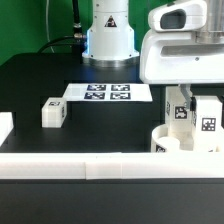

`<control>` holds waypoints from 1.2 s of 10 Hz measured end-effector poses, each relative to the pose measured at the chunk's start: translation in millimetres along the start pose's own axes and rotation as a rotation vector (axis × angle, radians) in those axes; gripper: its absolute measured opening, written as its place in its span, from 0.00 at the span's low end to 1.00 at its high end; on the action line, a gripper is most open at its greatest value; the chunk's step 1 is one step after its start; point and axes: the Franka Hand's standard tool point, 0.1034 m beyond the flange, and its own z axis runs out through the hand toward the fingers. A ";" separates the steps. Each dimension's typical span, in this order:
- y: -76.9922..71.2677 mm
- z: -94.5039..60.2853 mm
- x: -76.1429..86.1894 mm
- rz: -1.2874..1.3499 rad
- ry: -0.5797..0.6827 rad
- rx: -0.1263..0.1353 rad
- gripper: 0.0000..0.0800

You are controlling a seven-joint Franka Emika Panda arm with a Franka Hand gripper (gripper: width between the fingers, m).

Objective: Assemble stool

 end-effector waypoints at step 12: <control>-12.8 0.8 -5.2 1.207 -0.010 0.150 0.42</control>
Offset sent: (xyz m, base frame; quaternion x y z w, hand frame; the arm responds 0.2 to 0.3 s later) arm -0.0124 0.0132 -0.0145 -0.0083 0.0404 0.2786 0.9595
